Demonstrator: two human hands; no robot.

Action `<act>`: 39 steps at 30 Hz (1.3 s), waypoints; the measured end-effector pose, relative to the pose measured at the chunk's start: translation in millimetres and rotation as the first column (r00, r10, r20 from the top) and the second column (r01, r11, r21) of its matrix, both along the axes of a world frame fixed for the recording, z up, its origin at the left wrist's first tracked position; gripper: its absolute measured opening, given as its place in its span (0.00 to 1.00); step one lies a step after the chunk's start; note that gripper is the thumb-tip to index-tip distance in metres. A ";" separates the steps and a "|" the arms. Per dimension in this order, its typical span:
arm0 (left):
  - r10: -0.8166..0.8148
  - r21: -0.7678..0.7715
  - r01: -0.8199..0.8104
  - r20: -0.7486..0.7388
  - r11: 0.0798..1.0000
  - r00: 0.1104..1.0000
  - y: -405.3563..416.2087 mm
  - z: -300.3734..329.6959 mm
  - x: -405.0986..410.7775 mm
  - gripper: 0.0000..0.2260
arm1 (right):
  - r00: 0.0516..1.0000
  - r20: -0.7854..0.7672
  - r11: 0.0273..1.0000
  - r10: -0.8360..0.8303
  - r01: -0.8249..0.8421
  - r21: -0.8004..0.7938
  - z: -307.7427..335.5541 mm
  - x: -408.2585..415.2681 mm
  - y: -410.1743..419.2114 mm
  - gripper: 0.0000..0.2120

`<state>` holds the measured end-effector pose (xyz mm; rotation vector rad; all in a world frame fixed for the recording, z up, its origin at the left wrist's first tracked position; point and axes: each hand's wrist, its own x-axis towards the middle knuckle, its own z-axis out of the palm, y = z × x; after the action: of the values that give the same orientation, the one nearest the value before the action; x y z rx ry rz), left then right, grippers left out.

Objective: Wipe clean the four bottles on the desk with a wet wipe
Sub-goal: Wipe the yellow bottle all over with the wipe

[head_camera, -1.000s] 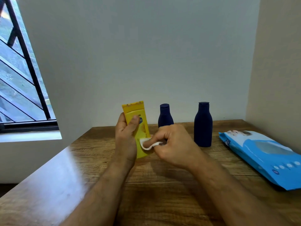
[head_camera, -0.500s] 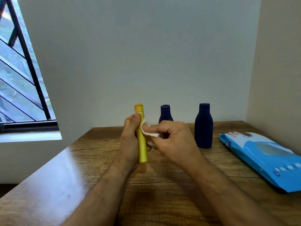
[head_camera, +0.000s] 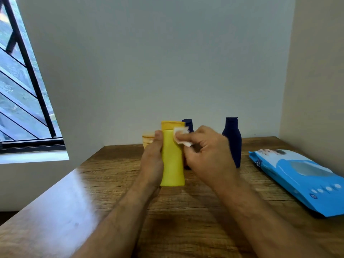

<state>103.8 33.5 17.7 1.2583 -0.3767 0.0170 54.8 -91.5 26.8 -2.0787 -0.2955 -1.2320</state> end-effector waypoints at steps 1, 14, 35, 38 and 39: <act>0.055 -0.027 -0.055 0.003 0.998 0.998 2.2 0.8 4.3 0.27 | 0.998 -0.058 0.996 0.036 -0.041 -0.081 -2.4 0.1 2.6 0.14; 0.127 0.193 -0.130 0.028 0.973 0.992 0.4 0.8 -1.5 0.31 | 0.998 0.013 0.989 0.055 -0.056 0.138 2.9 1.5 0.0 0.11; -0.023 -0.465 -0.018 -0.083 0.885 0.996 13.4 8.1 7.4 0.17 | 0.971 -0.197 0.918 0.136 -0.048 0.395 3.7 1.8 0.3 0.06; 0.134 -0.379 -0.126 -0.006 0.917 0.991 7.4 8.1 8.1 0.13 | 0.934 -0.232 0.924 0.273 -0.187 0.332 3.1 -3.5 10.2 0.06; 0.191 -0.326 -0.171 0.030 0.930 0.981 7.0 8.1 8.2 0.12 | 0.912 -0.244 0.910 0.331 -0.239 0.339 3.1 -4.1 11.8 0.06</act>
<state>112.0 40.5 25.7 0.9648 -0.2949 0.2668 50.8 -79.7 29.9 -1.8388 -0.2463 -0.7237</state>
